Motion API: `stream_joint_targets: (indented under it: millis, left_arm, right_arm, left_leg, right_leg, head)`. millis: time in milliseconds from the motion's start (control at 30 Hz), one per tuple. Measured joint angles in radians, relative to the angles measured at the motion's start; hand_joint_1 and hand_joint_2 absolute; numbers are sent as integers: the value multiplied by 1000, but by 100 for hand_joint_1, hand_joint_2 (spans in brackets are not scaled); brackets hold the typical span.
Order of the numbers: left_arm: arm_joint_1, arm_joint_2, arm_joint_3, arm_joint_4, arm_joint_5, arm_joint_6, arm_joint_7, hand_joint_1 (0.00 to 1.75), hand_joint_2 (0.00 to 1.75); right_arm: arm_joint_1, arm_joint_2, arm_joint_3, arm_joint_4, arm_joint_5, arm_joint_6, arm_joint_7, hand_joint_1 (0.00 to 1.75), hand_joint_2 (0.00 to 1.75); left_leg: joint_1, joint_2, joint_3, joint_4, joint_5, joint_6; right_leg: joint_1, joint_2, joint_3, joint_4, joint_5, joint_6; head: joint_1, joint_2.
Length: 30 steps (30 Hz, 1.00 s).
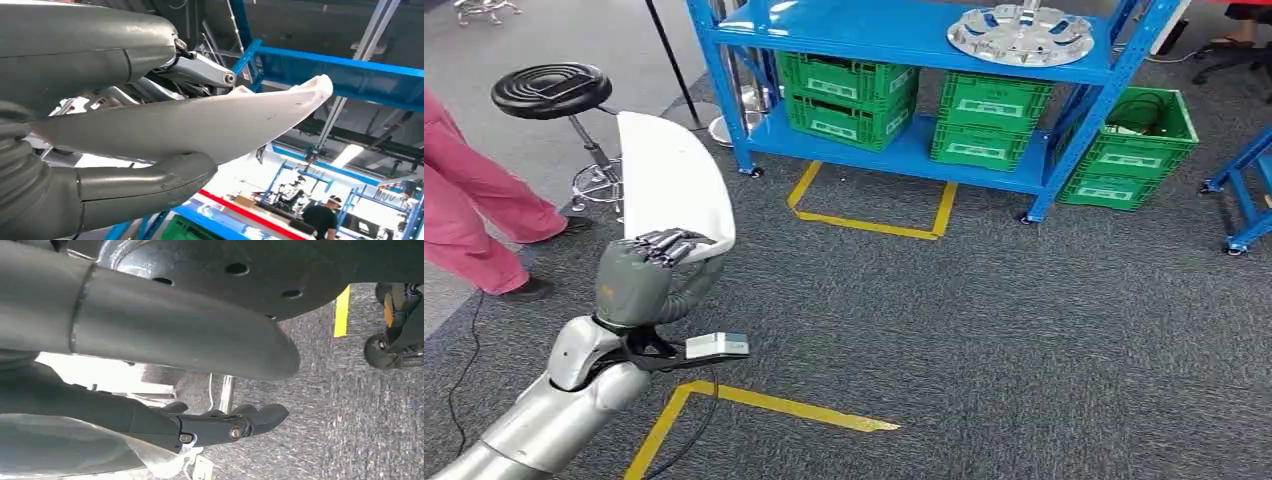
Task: Take the parts from the cabinet and place them on the table.
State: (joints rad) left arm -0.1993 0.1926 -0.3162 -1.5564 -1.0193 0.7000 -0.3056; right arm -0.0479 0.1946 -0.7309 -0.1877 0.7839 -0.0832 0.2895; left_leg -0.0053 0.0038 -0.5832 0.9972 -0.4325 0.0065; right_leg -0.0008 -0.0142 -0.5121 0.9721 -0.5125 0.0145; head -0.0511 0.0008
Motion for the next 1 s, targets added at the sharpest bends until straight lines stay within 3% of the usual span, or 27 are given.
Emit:
stream_joint_targets:
  millis: [633, 1000]
  left_arm:
    - [22, 6, 47, -5, 7, 0, -33, 175, 175]
    - [7, 6, 40, -5, 12, 0, -34, 175, 175]
  right_arm:
    - [2, 2, 2, 0, 13, -2, -43, 0, 0]
    - [2, 6, 1, 0, 10, -22, -61, 0, 0]
  left_leg:
    - [2, 0, -2, 0, 4, -3]
    - [1, 0, -4, 0, 8, 1]
  right_leg:
    - [2, 0, -6, 5, 1, -2]
    - [1, 1, -6, 3, 6, -1]
  head:
    - [0, 0]
    - [0, 0]
